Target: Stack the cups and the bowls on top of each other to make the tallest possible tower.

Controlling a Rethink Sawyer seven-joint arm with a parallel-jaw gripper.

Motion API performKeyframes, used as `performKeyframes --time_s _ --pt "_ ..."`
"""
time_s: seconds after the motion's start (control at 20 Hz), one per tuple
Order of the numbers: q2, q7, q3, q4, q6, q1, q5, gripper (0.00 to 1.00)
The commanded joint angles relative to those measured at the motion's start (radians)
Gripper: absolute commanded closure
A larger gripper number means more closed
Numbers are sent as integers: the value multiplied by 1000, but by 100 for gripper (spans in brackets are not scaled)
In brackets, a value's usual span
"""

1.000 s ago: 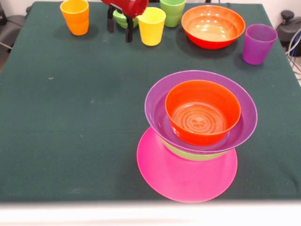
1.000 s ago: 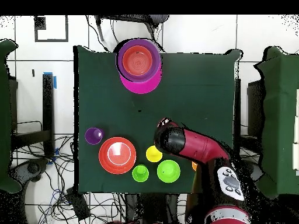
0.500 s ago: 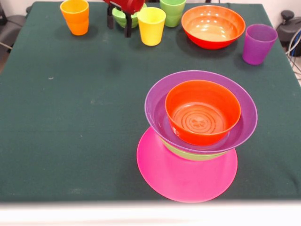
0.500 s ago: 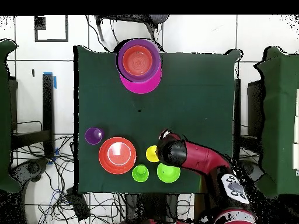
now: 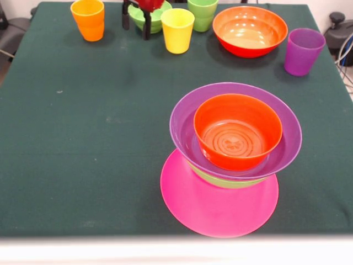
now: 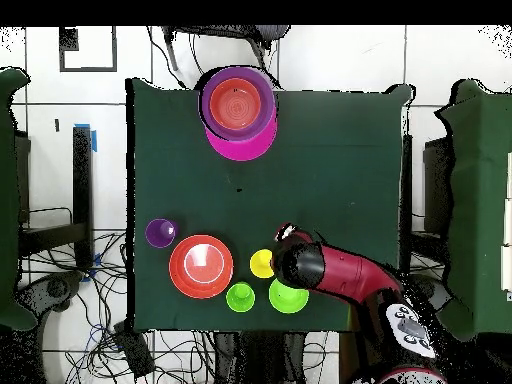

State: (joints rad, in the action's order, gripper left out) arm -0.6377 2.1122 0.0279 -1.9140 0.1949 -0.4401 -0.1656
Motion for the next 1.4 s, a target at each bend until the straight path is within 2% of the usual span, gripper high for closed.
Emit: performKeyframes --time_s 0.05,0.4,0.9,1.4 --pt "-25 -41 -105 -38 97 -22 -64 0" --pt "-43 -60 -104 -29 129 -32 -70 0" --pt "-125 -79 -108 -51 208 -42 -65 0" --pt "-128 -82 -116 -77 190 -75 -89 0"
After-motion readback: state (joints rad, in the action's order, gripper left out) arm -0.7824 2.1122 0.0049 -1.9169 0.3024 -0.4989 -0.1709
